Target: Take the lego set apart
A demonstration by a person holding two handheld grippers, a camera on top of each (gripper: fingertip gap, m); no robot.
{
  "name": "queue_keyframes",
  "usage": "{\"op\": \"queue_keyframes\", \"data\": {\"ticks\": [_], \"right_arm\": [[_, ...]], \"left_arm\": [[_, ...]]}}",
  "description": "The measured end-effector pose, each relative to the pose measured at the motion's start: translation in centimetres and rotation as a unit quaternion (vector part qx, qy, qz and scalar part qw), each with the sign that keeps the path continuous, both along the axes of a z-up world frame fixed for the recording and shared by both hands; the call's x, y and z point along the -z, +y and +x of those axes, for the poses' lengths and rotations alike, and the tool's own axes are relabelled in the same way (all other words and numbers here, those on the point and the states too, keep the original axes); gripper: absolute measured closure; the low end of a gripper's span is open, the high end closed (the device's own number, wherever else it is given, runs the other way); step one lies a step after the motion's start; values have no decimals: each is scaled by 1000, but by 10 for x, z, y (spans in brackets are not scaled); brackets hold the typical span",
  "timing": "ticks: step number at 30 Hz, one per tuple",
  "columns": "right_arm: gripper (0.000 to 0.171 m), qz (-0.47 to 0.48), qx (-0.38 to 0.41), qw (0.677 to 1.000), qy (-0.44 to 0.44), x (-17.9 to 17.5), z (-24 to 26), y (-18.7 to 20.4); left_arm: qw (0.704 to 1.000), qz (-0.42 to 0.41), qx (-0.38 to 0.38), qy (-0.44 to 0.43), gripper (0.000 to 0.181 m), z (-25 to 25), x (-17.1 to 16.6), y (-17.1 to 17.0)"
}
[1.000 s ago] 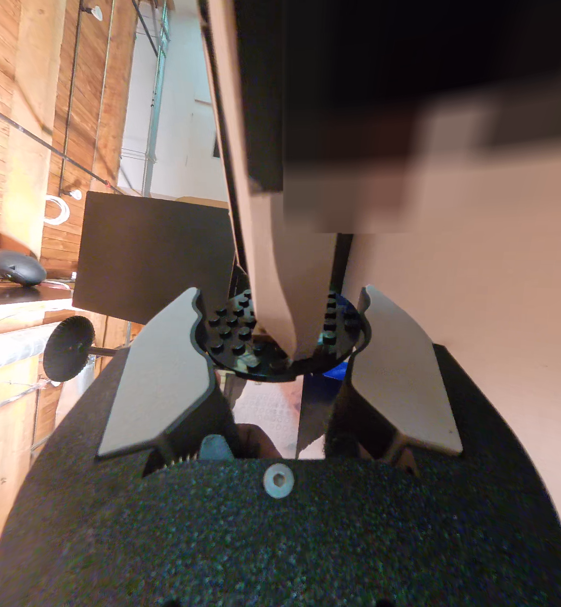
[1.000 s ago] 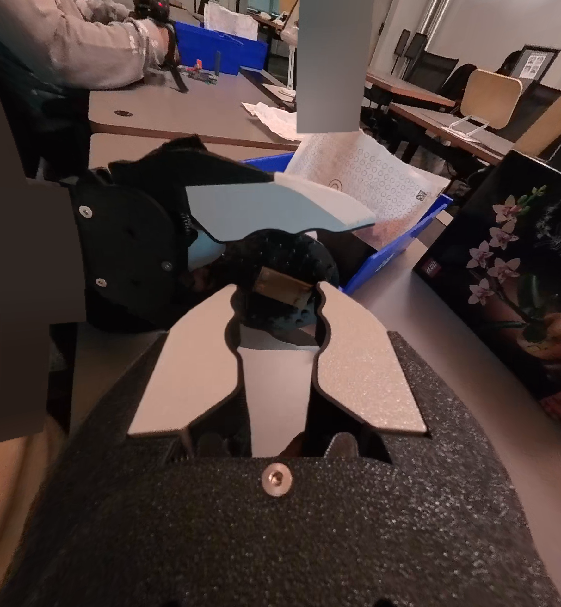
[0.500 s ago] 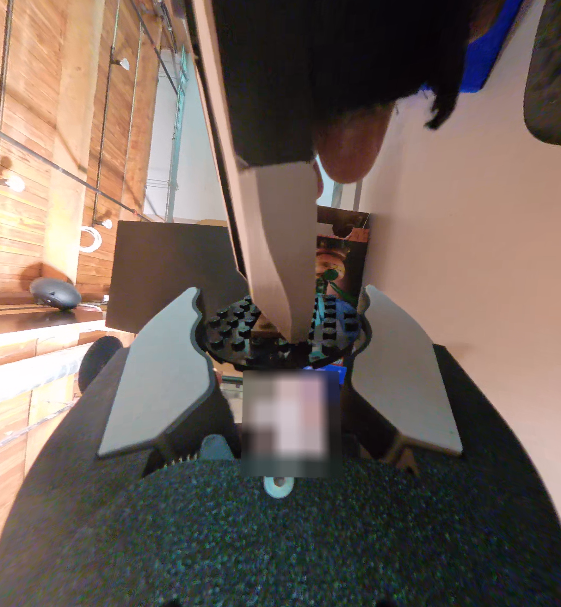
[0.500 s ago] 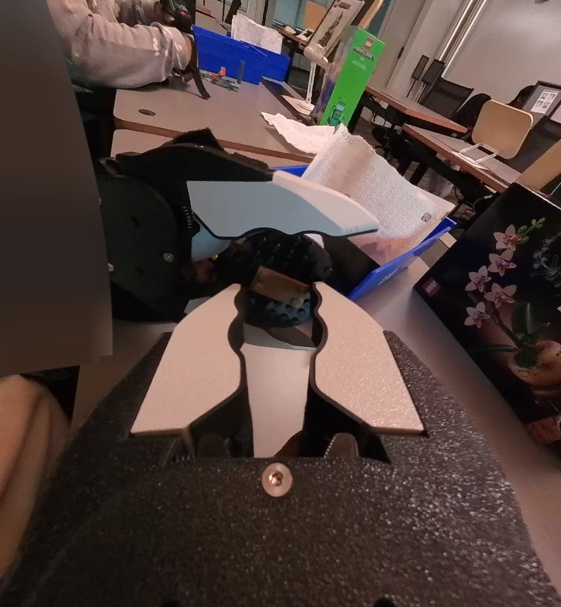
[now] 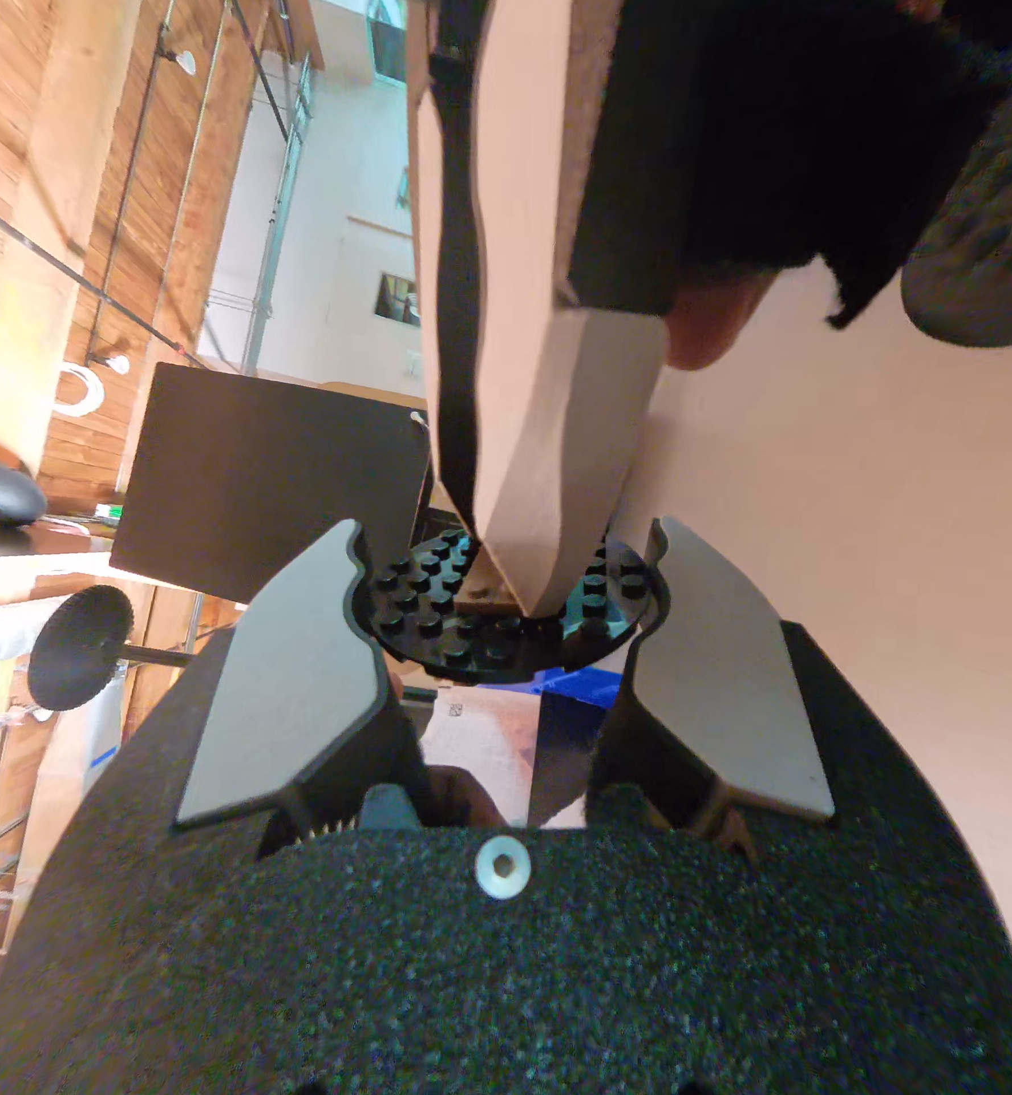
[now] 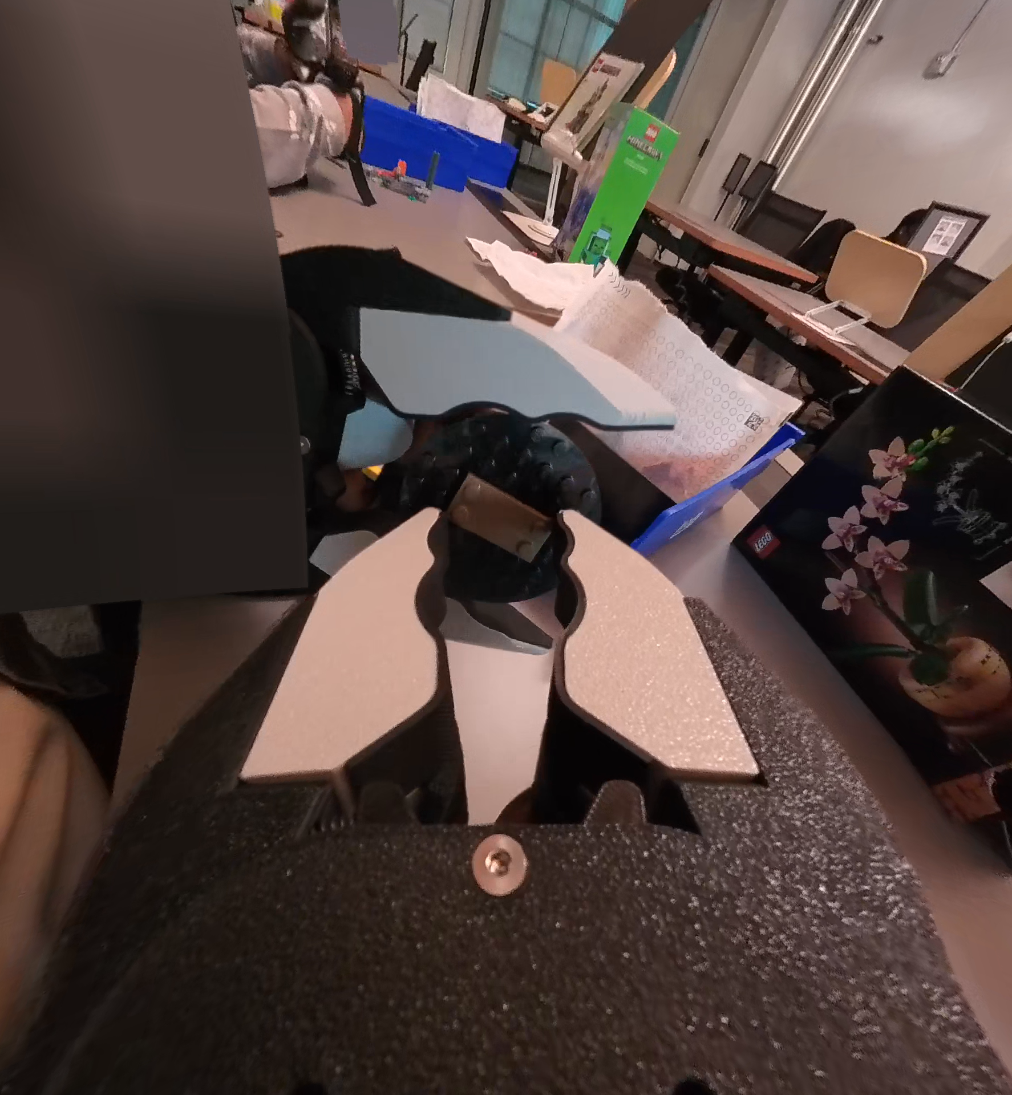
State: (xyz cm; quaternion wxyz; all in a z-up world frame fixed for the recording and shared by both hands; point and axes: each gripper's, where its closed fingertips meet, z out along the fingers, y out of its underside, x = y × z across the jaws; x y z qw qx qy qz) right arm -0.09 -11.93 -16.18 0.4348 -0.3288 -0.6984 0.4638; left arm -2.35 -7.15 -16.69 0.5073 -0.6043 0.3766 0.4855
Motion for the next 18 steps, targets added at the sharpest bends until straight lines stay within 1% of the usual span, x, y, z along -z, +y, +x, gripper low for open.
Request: {"op": "queue_keyframes", "data": {"ticks": [3,7,8,10,11,13,14,15,16,18], "right_arm": [[139,24,10,1000,-3,4,-1,1],[140,37,20,999,7,7,-3,3],[171,57,40,996,48,-2,-2,11],[171,12,3,998,68,-17,6,3],[171,17,-1,997,74,-22,8,3],[171,51,3,997,54,-21,10,12],[157,69,-20,997,25,-12,11,12],[141,85,-15,996,13,-6,10,17],[137,109,-20,994,6,-1,9,18],[141,157,-49,986,-9,12,11,9]], "left_arm": [[1000,-17,-10,10,94,-3,6,1],[999,-43,-19,0,94,-7,14,0],[998,-61,-20,-3,94,-8,21,0],[997,-79,-23,8,94,-10,37,1],[997,-77,-28,13,94,-14,39,1],[996,-80,-15,-41,94,-17,38,1],[993,-83,8,-82,94,-13,36,0],[988,-92,24,-121,94,-8,35,0],[982,-107,39,-148,93,-4,35,0],[976,-128,71,-161,93,7,34,-1]]}}
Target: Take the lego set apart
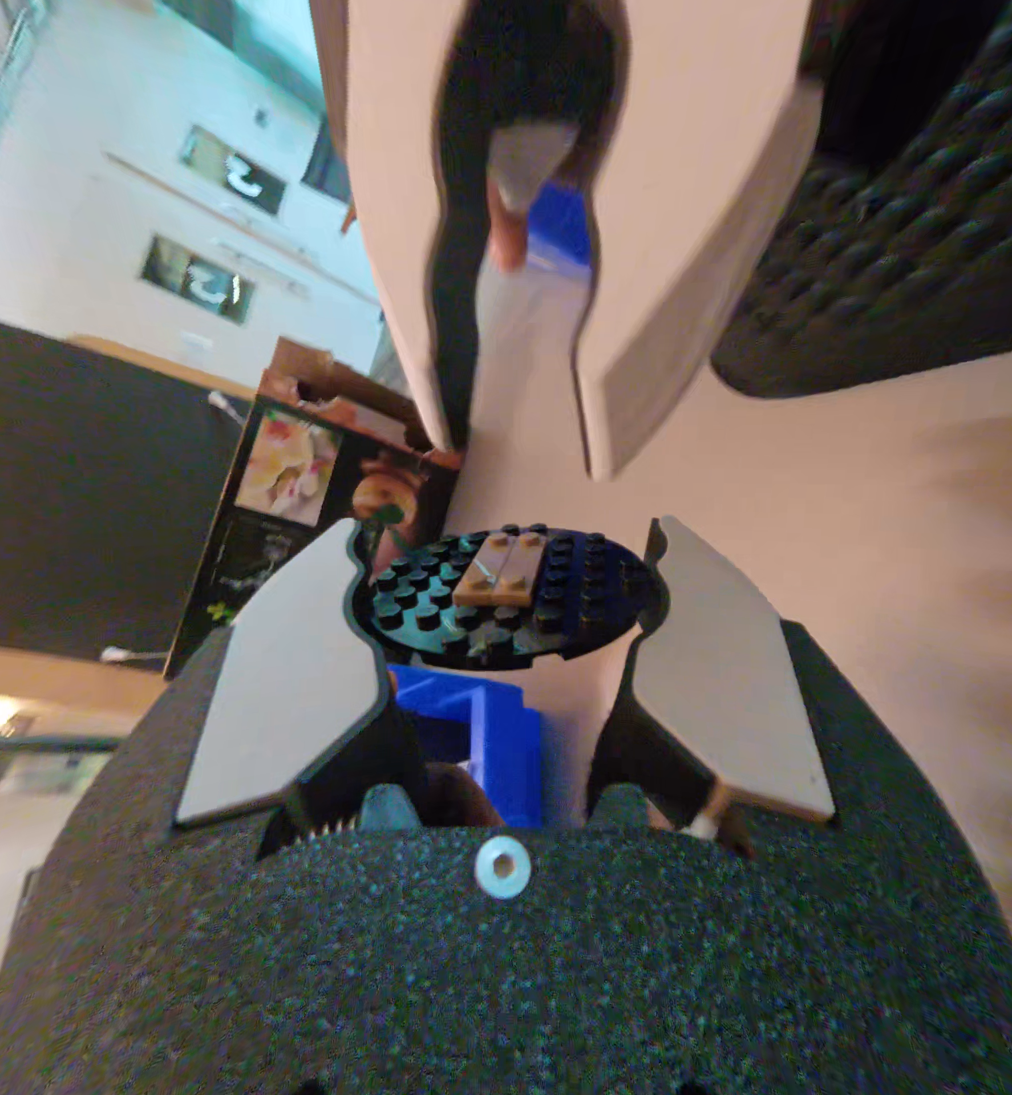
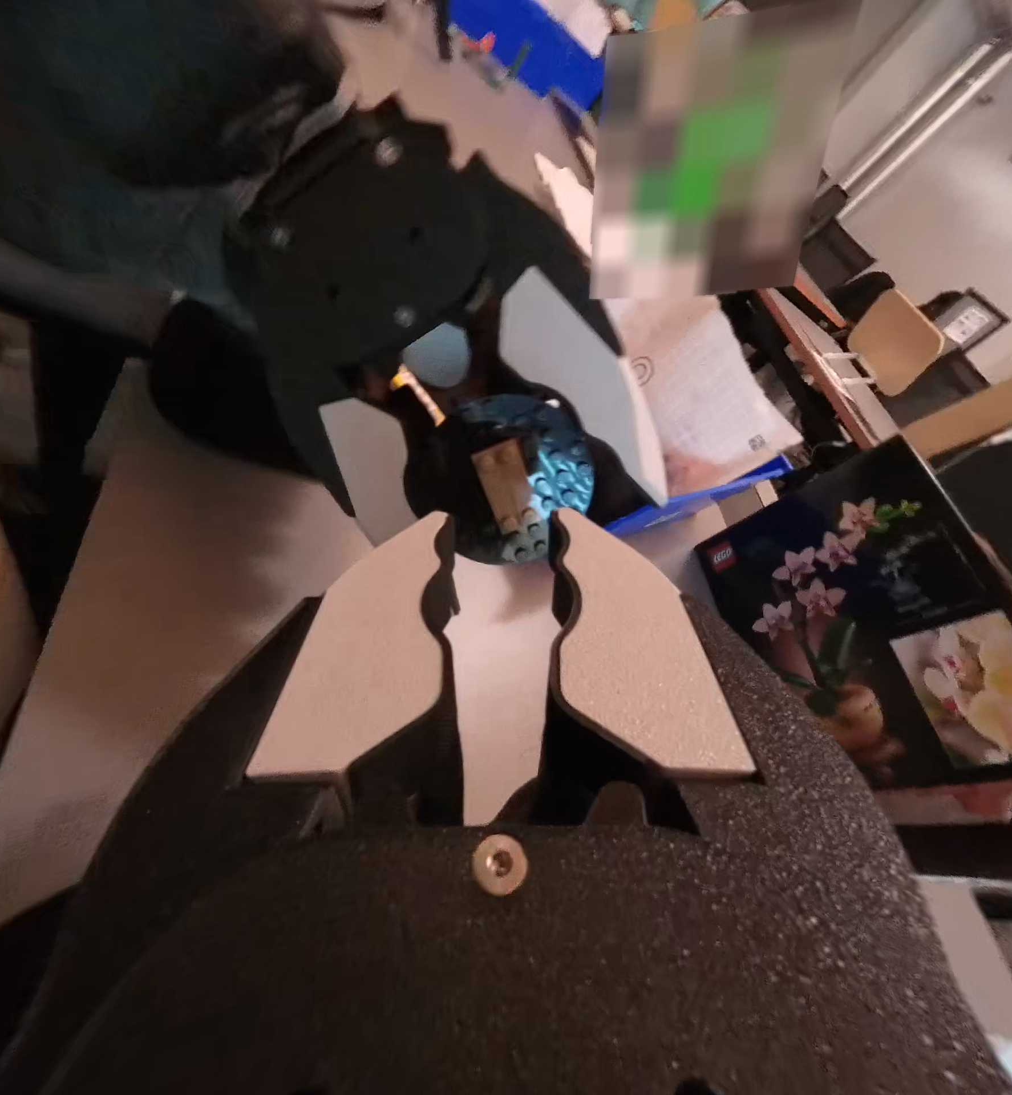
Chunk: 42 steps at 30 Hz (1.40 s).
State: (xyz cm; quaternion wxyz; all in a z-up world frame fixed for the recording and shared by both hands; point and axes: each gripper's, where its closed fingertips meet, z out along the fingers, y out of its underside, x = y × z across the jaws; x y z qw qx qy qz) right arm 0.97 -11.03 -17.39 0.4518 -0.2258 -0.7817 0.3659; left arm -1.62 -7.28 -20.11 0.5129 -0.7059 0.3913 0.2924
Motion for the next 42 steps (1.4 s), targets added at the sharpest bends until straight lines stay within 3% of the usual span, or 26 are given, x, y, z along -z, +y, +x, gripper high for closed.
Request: {"op": "queue_keyframes", "data": {"ticks": [3,17,22,27,42], "right_arm": [[155,55,-6,998,24,4,-2,-6],[151,74,-19,997,4,11,1,-7],[155,52,-20,998,7,3,5,-5],[150,68,-13,998,-10,10,7,-2],[157,14,-76,997,3,2,19,-14]], "left_arm": [[999,-23,25,1,93,11,4,-2],[996,-58,55,38,93,27,11,-7],[996,-57,61,-12,93,31,1,-6],[995,-70,69,32,93,34,9,-6],[990,-67,118,-45,93,53,-2,-17]]}}
